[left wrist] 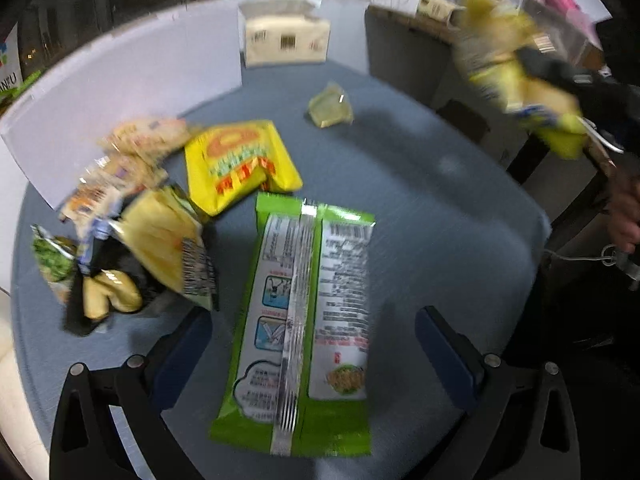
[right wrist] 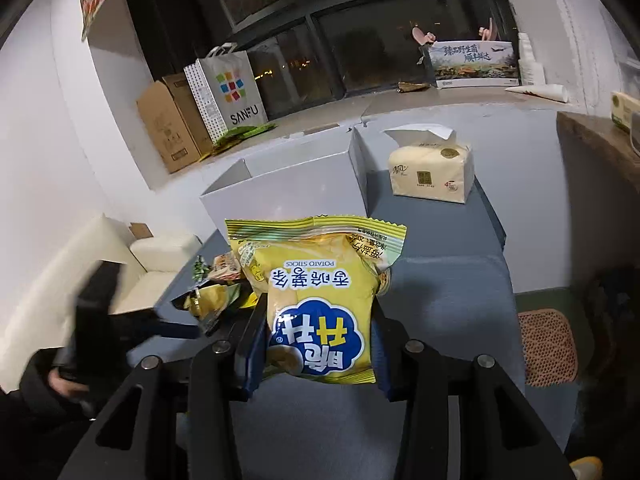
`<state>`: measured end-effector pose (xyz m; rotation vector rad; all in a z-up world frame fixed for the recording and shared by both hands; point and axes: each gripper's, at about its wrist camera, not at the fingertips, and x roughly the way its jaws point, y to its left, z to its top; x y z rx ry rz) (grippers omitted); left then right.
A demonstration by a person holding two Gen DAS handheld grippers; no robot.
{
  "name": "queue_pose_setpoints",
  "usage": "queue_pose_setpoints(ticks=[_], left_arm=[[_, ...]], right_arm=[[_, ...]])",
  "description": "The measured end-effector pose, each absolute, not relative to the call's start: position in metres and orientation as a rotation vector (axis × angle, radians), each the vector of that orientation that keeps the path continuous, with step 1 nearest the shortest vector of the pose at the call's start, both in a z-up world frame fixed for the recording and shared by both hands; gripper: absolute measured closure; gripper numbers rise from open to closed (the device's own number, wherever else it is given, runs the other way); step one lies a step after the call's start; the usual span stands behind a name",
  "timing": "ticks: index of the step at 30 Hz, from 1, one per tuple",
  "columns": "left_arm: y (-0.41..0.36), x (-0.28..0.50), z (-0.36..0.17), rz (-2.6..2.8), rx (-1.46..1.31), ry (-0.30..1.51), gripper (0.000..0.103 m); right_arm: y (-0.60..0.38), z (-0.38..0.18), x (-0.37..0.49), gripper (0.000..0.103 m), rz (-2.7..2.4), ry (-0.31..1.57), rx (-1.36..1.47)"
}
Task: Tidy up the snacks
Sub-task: 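Grasp the green bar pack with the left gripper while the right grasps the yellow chip bag, then place both packs into the white box and release them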
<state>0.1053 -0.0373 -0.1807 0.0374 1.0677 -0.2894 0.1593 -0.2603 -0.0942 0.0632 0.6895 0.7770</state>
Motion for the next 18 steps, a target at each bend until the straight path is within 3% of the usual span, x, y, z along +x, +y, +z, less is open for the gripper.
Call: queue_pose_setpoints(ticks=[3,6,7,18], left_arm=[[-0.042,0.111,-0.188,-0.269,0.080,1.073,0.007],[-0.043,0.111,-0.183,-0.249,0.109,1.051,0.038],[-0.041,0.111,-0.181,-0.257,0.084,1.049,0.042],[-0.029,0.071,-0.129,-0.398,-0.104,0.861,0.043]], right_arm=[[-0.269,-0.091,0.150,0.056,0.779,0.676,0.071],[-0.271,-0.091,0.149,0.056,0.779,0.673,0.072],[-0.272,-0.092,0.150,0.056,0.781,0.673,0.079],[-0.269,-0.099,0.151,0.056,0.807,0.676,0.122]])
